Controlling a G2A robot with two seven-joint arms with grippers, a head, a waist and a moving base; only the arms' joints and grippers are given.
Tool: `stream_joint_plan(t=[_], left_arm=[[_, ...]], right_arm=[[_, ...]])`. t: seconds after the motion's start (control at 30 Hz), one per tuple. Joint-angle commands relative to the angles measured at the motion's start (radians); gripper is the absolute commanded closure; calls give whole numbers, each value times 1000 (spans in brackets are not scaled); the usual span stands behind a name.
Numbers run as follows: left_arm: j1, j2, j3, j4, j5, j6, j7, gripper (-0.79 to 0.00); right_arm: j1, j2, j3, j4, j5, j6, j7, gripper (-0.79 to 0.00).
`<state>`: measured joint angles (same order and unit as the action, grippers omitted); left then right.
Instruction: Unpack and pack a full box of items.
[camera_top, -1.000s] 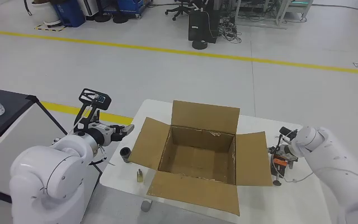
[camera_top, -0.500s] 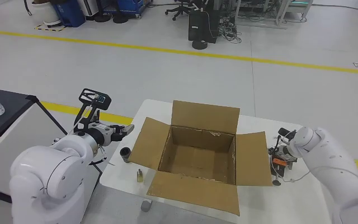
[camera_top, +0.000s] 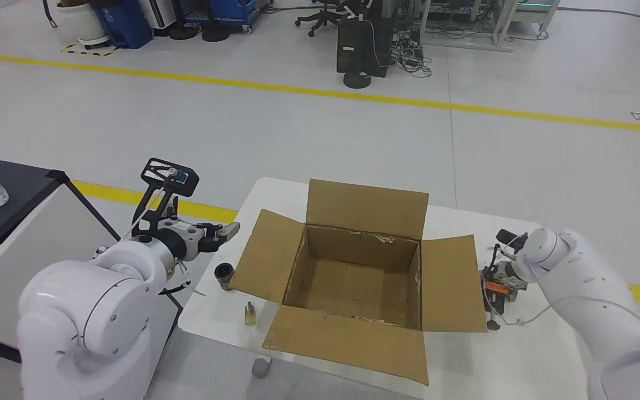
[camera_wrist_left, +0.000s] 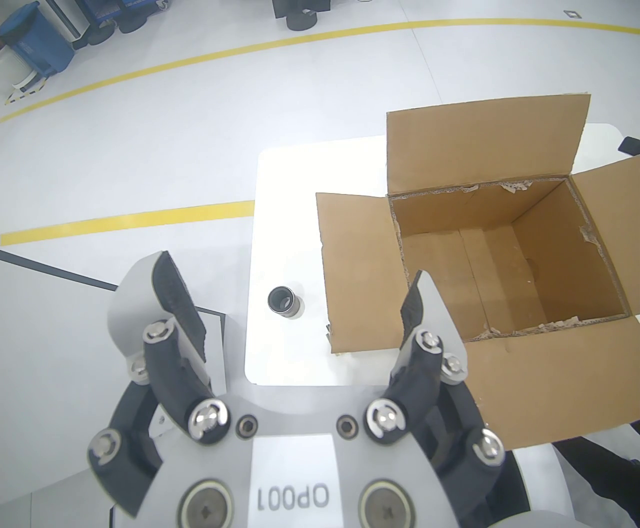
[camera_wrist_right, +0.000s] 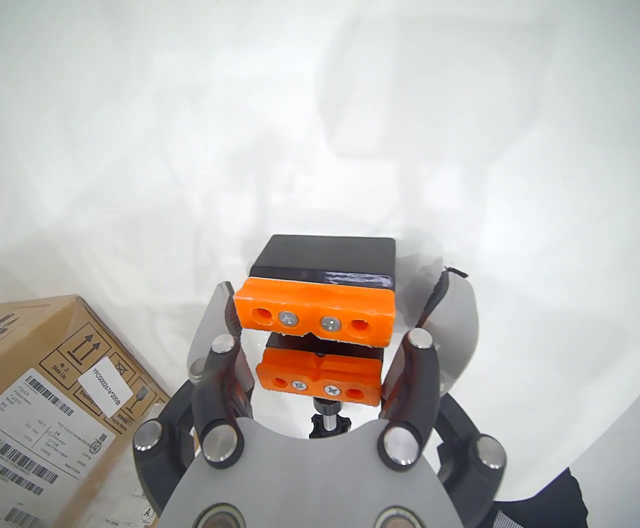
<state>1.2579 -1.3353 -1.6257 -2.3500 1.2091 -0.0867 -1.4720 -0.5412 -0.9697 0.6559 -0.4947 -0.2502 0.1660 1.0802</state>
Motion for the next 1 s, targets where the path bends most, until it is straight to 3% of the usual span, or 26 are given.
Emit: stream_joint_plan(t=[0.0, 0.4, 0.63, 0.93, 0.97], left_arm=[[0, 0, 0, 0, 0, 0, 0, -785], [0, 0, 0, 0, 0, 0, 0, -785], [0, 0, 0, 0, 0, 0, 0, -785], [0, 0, 0, 0, 0, 0, 0, -785], [0, 0, 0, 0, 0, 0, 0, -785]], right_arm=[[0, -1, 3, 0, -6, 1, -2, 0], [6, 19, 40, -35, -46, -17, -1, 0], [7, 68, 100, -108, -79, -31, 41, 0], [-78, 121, 168, -283, -110, 28, 64, 0], [-89, 126, 176, -309, -114, 34, 67, -68]])
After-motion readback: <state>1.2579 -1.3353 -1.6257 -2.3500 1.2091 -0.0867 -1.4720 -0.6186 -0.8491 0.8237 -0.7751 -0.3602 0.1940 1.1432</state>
